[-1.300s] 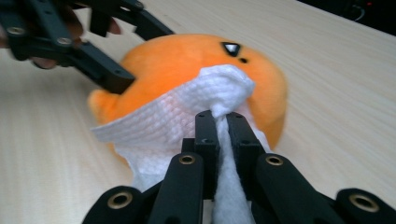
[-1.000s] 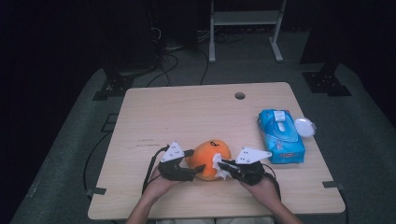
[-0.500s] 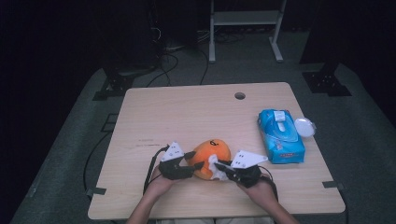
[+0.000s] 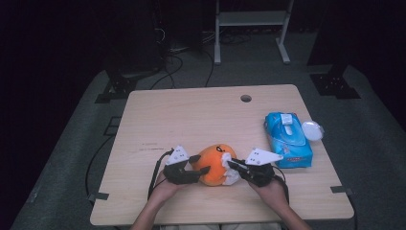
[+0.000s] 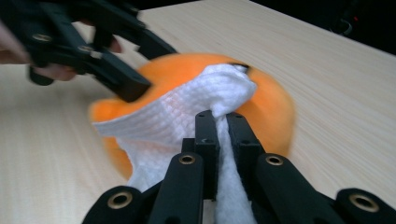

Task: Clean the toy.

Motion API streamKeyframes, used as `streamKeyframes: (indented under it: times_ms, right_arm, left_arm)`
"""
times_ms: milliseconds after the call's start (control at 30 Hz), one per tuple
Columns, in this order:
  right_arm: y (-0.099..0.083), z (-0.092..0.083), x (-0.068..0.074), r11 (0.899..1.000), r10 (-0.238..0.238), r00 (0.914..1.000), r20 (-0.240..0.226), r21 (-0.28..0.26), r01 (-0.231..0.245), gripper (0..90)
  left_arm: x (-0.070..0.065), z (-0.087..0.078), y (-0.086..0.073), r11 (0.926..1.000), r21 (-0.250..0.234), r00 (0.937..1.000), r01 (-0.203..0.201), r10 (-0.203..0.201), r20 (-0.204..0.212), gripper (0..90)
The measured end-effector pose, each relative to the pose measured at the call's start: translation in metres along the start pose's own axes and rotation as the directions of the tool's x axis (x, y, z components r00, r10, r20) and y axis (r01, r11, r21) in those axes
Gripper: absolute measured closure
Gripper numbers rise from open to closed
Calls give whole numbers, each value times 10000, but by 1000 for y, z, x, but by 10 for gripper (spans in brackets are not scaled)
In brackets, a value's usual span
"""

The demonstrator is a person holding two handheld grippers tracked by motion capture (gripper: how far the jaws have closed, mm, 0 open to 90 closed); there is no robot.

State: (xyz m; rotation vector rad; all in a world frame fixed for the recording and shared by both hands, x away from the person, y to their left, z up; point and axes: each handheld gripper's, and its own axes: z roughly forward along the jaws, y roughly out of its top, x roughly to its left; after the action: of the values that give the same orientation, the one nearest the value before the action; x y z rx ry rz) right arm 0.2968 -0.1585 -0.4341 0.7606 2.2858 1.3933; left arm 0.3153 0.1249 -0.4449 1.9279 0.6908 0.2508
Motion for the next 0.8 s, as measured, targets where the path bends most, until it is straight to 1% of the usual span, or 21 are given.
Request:
streamKeyframes:
  times_ms: [33,67,100,133,167,233,300,333,367,433,467,500,533,567,600,633,667,700,733,767,800]
  right_arm:
    - [-2,0,1,10000,41,10000,29,29,-41,838]
    - [-2,1,4,10000,-82,10000,47,41,81,838]
    - [-1,1,10,9998,-197,9998,-33,16,197,837]
    - [-1,2,16,9998,-179,9991,-388,-79,176,837]
    - [0,2,21,9998,-205,9981,-585,-100,200,837]
    - [2,3,27,9985,-553,9961,-685,-72,549,837]
    - [4,0,21,9989,-475,9975,-529,-86,471,837]
    - [4,-1,14,9996,-276,9988,-400,-114,271,837]
    - [3,-3,7,9999,-15,9998,-219,-153,12,837]
    - [-2,-5,-4,9999,161,9996,248,-41,-160,837]
    - [-4,-5,-6,9998,222,9995,236,-2,-222,837]
    - [-5,-6,-4,9997,255,9995,172,-27,-254,837]
    - [-5,-5,0,9999,107,9999,114,-4,-107,837]
    - [-4,-5,6,10000,47,9999,-152,-58,-48,836]
    - [-3,-5,10,9999,52,9993,-373,-140,-58,836]
    - [-2,-4,15,9998,-33,9982,-606,-218,20,836]
    - [0,-4,16,9997,-135,9978,-651,-224,121,836]
    - [1,-4,17,9995,-240,9979,-603,-211,228,836]
    - [2,-4,13,9996,-203,9988,-447,-200,194,837]
    - [2,-5,9,9998,-56,9994,-351,-204,49,837]
    - [1,-5,2,9994,271,9993,-253,-217,-277,837]
  left_arm:
    - [0,-1,2,10000,35,10000,18,-18,-4,365]
    - [-1,-1,4,9999,23,9999,126,-126,-101,308]
    - [-2,0,5,9994,50,9993,353,-352,-136,239]
    - [-2,1,4,9993,37,9992,381,-380,-79,225]
    - [-2,2,3,9995,75,9995,302,-301,-104,228]
    - [-1,2,1,9997,193,9998,117,-113,-171,284]
    - [-1,0,1,9997,257,9996,-46,53,-269,339]
    - [-1,0,0,9997,210,9996,-140,145,-239,352]
    - [0,-1,-1,9996,251,9996,-152,158,-223,359]
    - [0,0,-1,9997,211,9998,-102,106,-156,359]
    - [-1,0,0,9997,225,9999,-73,76,-126,346]
    - [-1,1,2,9997,237,10000,56,-54,-67,311]
    - [-2,1,4,9991,257,9994,339,-340,44,252]
    - [-2,2,4,9987,259,9990,438,-439,67,215]
    - [-4,2,4,9991,306,9996,289,-289,-3,209]
    - [-5,2,3,9994,344,10000,92,-91,-28,240]
    - [-6,2,2,9993,363,10000,-44,46,-51,266]
    - [-6,2,1,9990,396,9997,-197,202,-113,298]
    - [-6,2,1,9989,383,9996,-265,270,-111,321]
    - [-6,3,0,9989,358,9995,-302,305,-78,330]
    - [-6,3,0,9987,370,9994,-352,354,-42,337]
